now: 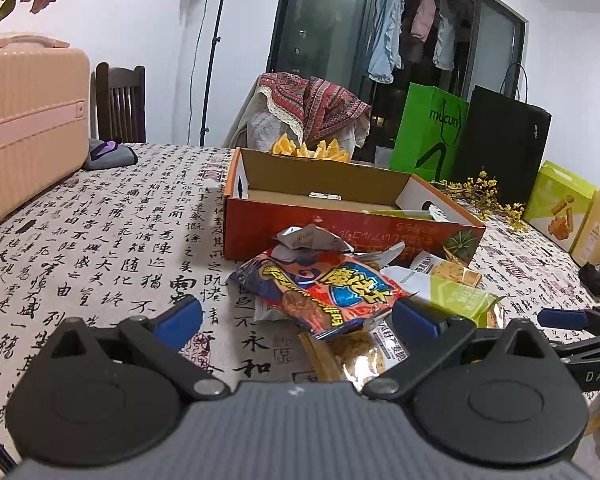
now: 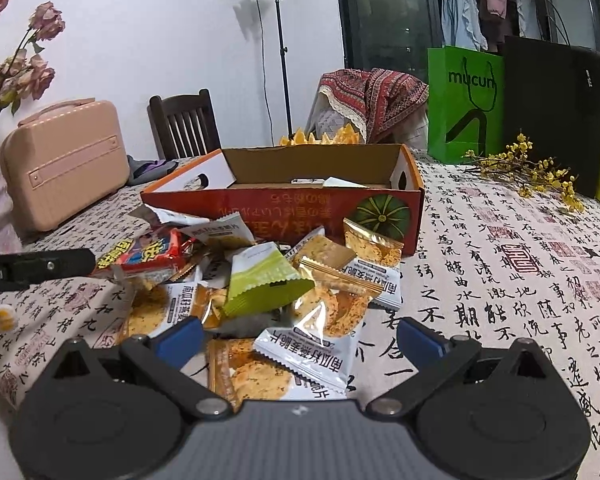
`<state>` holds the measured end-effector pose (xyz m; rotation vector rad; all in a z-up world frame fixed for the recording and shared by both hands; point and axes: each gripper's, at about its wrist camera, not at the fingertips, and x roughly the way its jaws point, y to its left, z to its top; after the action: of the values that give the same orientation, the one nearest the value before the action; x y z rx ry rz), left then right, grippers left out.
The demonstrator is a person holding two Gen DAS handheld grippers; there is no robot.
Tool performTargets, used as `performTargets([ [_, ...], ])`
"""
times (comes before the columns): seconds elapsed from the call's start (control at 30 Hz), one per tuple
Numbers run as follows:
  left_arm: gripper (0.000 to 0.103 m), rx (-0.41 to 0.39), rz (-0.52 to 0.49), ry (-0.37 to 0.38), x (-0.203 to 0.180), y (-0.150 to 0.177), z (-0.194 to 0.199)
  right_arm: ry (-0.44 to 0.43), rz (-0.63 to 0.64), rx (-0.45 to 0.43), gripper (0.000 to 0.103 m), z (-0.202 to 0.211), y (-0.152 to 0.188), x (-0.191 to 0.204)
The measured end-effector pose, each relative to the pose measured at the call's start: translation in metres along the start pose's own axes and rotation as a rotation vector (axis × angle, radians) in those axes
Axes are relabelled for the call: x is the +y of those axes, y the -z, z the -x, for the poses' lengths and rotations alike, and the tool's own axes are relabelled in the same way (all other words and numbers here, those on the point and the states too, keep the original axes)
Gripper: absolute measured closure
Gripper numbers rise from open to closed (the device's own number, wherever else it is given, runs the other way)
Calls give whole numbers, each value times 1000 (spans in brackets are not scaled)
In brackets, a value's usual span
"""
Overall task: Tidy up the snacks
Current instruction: 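Grasp the gold cracker packet with the right tool while the left tool grasps the red-blue bag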
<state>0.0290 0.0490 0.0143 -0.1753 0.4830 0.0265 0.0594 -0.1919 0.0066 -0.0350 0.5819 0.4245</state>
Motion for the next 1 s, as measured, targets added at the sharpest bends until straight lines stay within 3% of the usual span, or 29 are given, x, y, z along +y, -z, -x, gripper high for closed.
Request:
performTargets([
  [0.3, 0, 14, 26, -19, 13, 5, 0, 8, 8, 29, 0, -12, 1, 6],
  [0.53, 0, 24, 47, -25, 22, 7, -4, 82, -23, 59, 7, -27, -2, -3],
  [0.6, 0, 30, 52, -24, 22, 8, -6, 97, -37, 73, 12, -35, -3, -6],
  [0.73, 0, 35, 48, -23, 19, 9, -8, 65, -90, 84, 42, -45, -1, -13],
  [0.83, 0, 36, 49, -27, 19, 8, -7, 35, -103, 71, 48, -43, 2, -17],
  [0.87, 0, 37, 50, -28, 19, 8, -8, 29, -108, 64, 62, -42, 2, -18],
  [1.0, 0, 45, 48, -28, 16, 8, -10, 47, -114, 44, 63, -36, 3, -23],
])
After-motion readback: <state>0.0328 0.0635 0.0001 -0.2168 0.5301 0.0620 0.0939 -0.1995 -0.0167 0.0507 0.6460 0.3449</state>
